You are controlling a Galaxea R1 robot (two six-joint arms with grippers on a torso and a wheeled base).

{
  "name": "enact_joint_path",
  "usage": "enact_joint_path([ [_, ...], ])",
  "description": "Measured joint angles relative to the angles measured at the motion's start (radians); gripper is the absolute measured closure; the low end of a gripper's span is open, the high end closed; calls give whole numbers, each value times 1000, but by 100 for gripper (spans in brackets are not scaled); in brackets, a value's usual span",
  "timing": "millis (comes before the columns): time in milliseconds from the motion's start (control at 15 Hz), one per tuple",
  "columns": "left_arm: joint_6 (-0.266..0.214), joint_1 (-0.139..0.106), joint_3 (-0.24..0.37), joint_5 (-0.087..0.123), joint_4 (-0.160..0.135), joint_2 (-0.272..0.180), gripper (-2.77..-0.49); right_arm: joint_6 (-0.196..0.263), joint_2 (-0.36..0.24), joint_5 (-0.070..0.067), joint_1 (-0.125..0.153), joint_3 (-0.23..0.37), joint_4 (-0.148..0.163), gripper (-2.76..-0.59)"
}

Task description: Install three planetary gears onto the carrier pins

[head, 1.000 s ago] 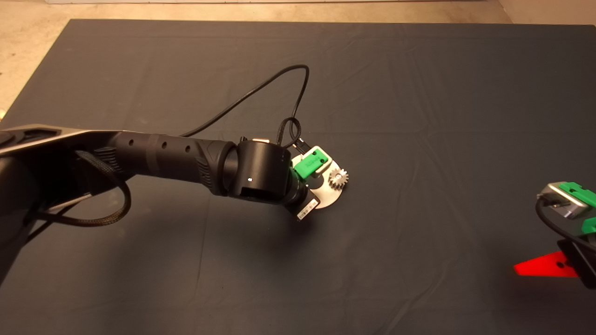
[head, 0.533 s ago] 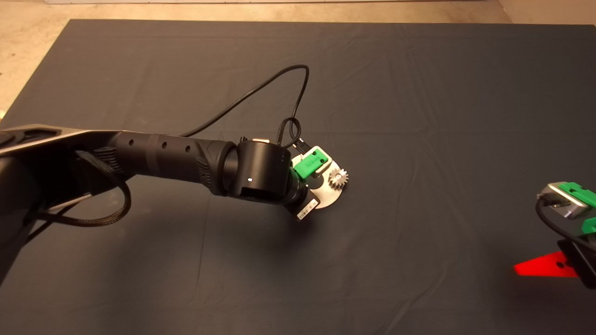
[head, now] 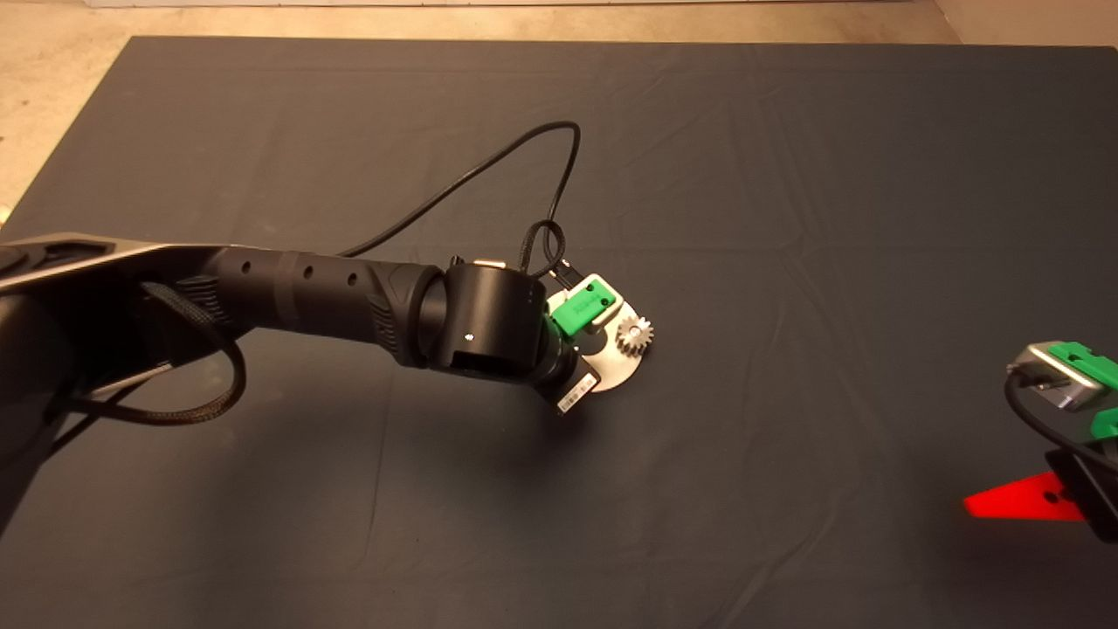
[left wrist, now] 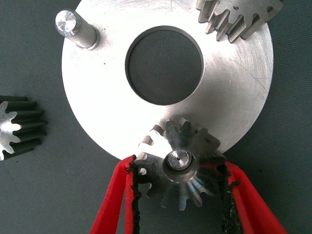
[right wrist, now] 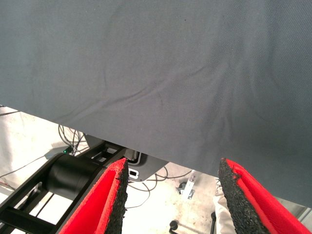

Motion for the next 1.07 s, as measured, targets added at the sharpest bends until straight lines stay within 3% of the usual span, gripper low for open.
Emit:
enact_joint_path([
  [533,-1,-11,11,0,-4,0,-117,0,0,0,0,0,0,-134],
  [733,-1,-19,20,1,-34,0,-118,0,-2,0,0,0,0,-134],
  [867,-2,-68,21,3,-93,1,-118,0,-10,1,0,0,0,-134],
  [933,-3,-113,21,8,-132,1,-118,0,-15,0,0,-1,0,-134],
  [1067,-4,-204,21,10,-183,-2,-118,0,-17,0,0,-1,0,-134],
])
